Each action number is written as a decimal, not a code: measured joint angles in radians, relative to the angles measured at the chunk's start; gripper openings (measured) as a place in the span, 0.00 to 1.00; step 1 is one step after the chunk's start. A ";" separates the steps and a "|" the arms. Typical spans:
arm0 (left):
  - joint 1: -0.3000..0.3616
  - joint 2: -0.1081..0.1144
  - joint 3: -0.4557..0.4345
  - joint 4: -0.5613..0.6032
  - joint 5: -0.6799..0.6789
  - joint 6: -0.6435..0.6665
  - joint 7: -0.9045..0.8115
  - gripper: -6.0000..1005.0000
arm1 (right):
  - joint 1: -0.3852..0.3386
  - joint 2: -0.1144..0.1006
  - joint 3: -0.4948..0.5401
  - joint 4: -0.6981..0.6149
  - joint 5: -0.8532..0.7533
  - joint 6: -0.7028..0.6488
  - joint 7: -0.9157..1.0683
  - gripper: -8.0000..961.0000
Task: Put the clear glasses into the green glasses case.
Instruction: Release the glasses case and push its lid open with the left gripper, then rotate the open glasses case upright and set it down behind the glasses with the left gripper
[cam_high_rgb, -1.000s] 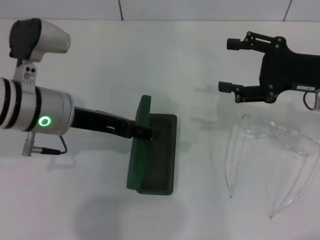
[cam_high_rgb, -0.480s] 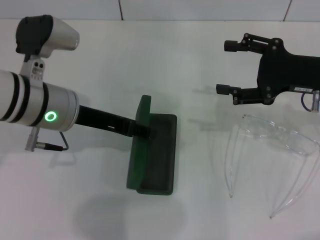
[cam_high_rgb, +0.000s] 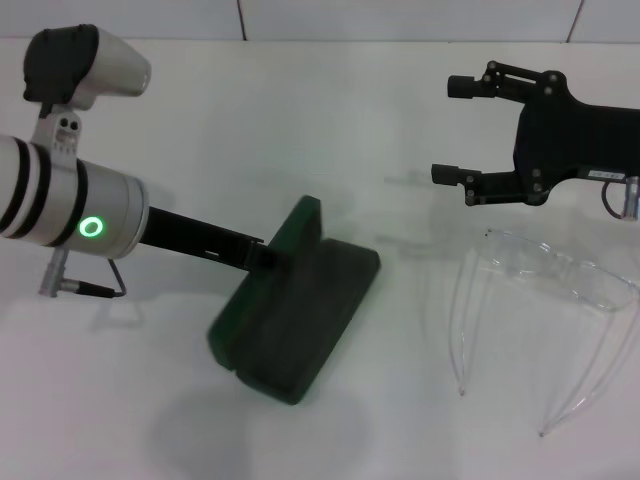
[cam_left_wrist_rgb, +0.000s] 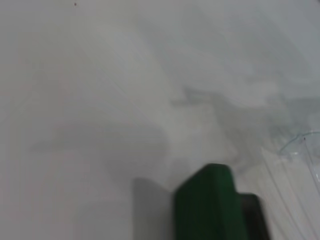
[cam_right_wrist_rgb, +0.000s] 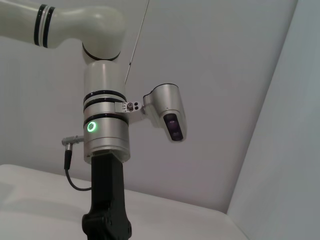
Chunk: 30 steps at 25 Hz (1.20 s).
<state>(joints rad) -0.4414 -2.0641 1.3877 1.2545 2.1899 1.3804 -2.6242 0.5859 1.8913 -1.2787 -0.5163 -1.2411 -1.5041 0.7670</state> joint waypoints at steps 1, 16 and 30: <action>-0.003 0.003 0.000 -0.002 0.000 0.004 0.000 0.51 | 0.000 0.000 0.000 0.000 0.000 0.000 0.000 0.87; -0.063 0.025 -0.029 -0.027 0.079 0.014 0.119 0.22 | -0.020 0.010 0.008 -0.003 0.009 -0.008 -0.019 0.87; -0.154 0.010 -0.069 -0.018 0.086 -0.022 0.436 0.21 | -0.147 0.032 0.123 -0.041 -0.016 -0.107 -0.076 0.87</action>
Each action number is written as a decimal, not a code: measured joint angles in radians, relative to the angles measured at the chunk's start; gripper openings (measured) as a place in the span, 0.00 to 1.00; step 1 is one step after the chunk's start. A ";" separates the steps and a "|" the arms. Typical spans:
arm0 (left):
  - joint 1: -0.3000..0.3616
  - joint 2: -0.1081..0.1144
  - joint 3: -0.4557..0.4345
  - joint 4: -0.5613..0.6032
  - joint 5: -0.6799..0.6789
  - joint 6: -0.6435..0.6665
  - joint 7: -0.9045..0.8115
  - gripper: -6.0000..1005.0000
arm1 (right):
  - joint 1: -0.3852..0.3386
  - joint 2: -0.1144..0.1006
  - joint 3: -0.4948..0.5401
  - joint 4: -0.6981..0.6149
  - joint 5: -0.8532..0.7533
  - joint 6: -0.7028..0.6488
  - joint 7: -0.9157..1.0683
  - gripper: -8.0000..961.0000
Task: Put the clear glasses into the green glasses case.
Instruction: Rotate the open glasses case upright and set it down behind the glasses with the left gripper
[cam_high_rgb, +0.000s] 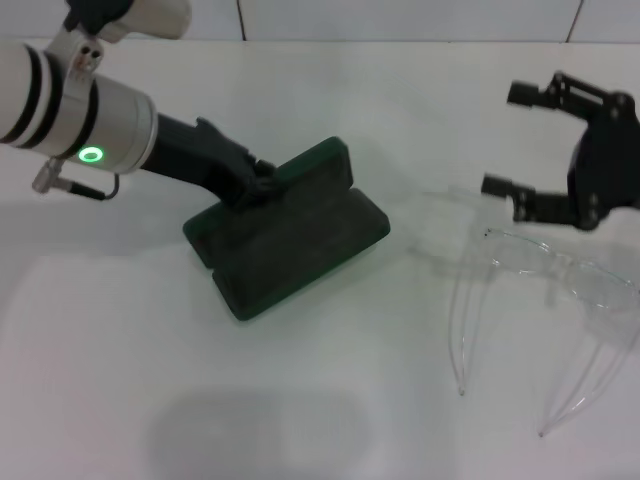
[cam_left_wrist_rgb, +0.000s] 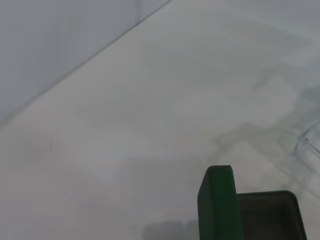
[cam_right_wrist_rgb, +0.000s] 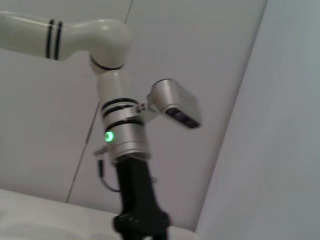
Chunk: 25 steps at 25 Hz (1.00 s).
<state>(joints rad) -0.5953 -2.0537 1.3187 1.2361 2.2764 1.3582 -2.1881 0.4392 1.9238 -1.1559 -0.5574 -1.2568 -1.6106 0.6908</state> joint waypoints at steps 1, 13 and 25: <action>-0.006 -0.003 0.000 0.000 0.001 -0.007 0.061 0.21 | -0.004 -0.002 0.000 0.000 -0.019 -0.012 0.000 0.87; -0.168 -0.033 0.032 -0.173 0.080 -0.078 0.461 0.21 | -0.022 -0.017 -0.001 0.001 -0.380 -0.182 -0.003 0.87; -0.217 -0.035 0.030 -0.245 -0.022 -0.097 0.583 0.22 | -0.023 -0.009 -0.001 0.007 -0.398 -0.137 -0.004 0.87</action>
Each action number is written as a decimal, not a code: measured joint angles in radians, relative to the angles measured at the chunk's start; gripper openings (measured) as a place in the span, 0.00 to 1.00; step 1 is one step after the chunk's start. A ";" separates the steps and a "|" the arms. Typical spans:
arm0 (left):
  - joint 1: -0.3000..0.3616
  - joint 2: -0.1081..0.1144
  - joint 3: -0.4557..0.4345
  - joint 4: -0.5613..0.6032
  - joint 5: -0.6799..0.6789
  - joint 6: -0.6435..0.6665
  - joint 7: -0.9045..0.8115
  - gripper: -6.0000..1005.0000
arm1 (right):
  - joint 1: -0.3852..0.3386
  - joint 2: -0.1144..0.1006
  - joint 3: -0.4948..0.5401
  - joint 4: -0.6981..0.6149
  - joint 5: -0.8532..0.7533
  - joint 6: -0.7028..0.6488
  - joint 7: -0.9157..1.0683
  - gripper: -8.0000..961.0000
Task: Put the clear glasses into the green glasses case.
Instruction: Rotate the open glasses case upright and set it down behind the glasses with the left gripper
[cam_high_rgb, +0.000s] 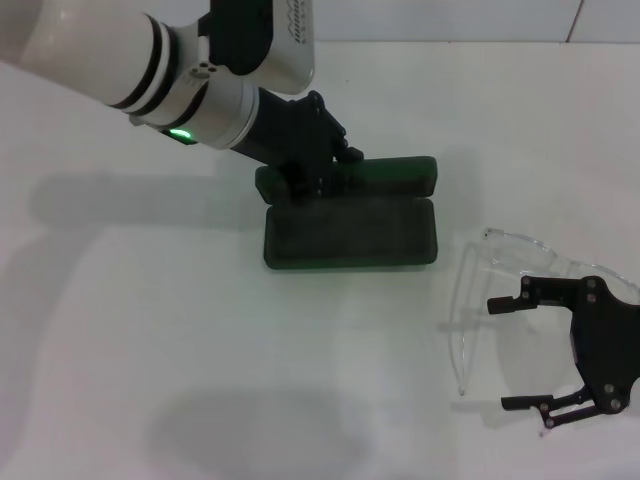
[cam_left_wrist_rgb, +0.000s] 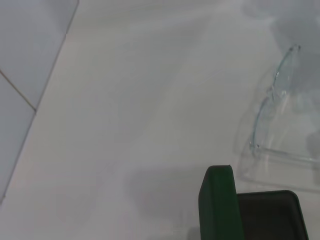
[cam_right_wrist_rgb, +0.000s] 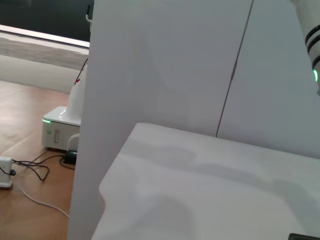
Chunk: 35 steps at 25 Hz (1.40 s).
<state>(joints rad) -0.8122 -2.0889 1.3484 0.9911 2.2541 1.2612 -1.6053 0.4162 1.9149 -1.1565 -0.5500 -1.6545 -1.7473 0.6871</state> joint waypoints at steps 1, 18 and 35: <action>0.000 0.000 0.001 -0.001 0.000 -0.004 0.000 0.22 | 0.000 0.000 0.000 0.000 0.000 0.000 0.000 0.87; -0.009 -0.001 0.102 0.001 0.055 -0.099 0.004 0.24 | 0.009 0.004 0.001 -0.001 0.001 0.005 -0.012 0.87; -0.025 0.000 0.119 0.006 0.057 -0.088 -0.027 0.25 | 0.015 0.004 0.001 -0.007 -0.001 0.025 -0.009 0.87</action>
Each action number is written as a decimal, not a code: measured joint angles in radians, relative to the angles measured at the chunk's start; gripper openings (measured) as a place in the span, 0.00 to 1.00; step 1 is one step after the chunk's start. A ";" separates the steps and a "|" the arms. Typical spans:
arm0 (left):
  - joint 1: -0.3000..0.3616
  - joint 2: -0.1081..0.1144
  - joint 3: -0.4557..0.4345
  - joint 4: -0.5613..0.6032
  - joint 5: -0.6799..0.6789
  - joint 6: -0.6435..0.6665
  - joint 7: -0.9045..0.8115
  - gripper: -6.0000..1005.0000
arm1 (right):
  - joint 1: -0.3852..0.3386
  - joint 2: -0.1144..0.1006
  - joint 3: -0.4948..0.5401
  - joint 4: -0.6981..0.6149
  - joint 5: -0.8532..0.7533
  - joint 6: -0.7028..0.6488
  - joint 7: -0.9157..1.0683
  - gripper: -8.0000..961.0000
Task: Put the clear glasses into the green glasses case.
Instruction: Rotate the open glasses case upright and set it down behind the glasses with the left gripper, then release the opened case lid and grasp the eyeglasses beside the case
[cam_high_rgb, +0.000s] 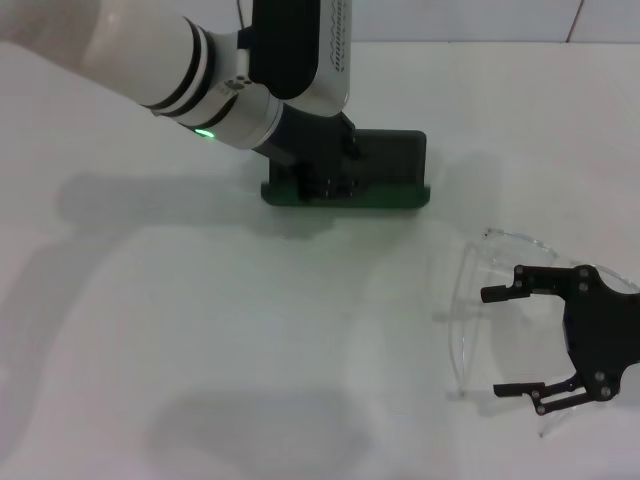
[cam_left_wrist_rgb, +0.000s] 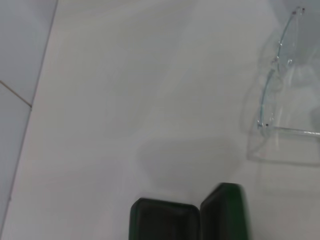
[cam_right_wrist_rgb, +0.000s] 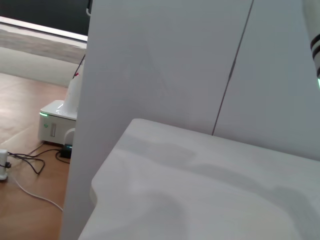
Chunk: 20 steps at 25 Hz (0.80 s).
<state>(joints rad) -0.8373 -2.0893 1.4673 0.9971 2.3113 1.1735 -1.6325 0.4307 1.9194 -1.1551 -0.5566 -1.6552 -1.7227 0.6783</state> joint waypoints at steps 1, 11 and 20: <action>0.002 0.000 -0.001 0.007 -0.003 0.000 -0.006 0.27 | 0.000 0.000 0.000 0.000 0.000 0.001 0.001 0.87; 0.087 0.000 -0.016 0.048 -0.085 -0.040 -0.018 0.34 | 0.011 -0.003 0.000 0.000 0.000 -0.001 0.007 0.87; 0.135 -0.007 -0.003 0.010 -0.096 -0.191 -0.024 0.33 | 0.021 0.001 -0.006 0.000 -0.001 0.002 0.007 0.87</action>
<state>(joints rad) -0.7027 -2.0964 1.4648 1.0071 2.2151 0.9827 -1.6563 0.4514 1.9208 -1.1613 -0.5568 -1.6567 -1.7205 0.6857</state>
